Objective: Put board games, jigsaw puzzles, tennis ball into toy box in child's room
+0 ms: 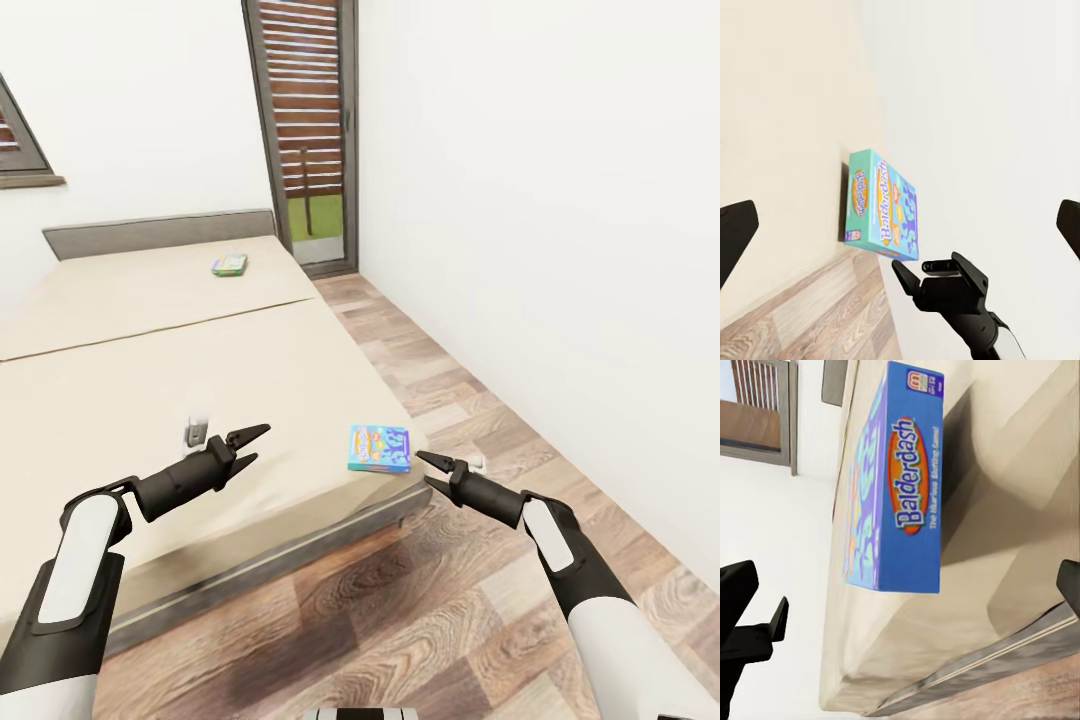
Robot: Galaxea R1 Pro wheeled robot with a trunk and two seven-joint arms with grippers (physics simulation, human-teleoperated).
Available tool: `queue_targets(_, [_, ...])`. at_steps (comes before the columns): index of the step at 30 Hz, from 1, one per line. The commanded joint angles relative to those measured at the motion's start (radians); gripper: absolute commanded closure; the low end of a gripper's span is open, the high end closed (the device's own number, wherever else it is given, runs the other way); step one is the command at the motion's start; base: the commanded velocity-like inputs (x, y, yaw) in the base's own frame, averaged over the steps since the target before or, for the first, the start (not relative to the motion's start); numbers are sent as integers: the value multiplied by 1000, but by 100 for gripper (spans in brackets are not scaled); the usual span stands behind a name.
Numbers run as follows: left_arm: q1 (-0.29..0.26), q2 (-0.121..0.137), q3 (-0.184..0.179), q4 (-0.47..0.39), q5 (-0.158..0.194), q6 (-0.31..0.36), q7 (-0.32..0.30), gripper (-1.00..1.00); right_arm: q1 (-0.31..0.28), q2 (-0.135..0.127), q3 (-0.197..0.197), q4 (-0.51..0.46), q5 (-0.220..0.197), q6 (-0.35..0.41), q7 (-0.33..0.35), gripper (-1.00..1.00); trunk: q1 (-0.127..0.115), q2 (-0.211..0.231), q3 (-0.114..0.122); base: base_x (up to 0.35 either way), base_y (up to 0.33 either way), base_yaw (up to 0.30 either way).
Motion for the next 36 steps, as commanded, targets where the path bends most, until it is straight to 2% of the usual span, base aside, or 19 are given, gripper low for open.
queue_targets(1, [-1,0,1,0,-3,5,-4,-100,0,0,-2,0,0,5,2,-100,0,0,-1,0,0,161])
queue_targets(15, [-1,0,1,0,-3,5,-4,-100,0,-1,-3,0,-1,5,2,-100,0,0,-1,0,0,187])
queue_targets(36, [1,3,1,0,-3,5,-4,-100,0,-7,-8,0,-6,8,3,-100,0,0,-1,0,0,27])
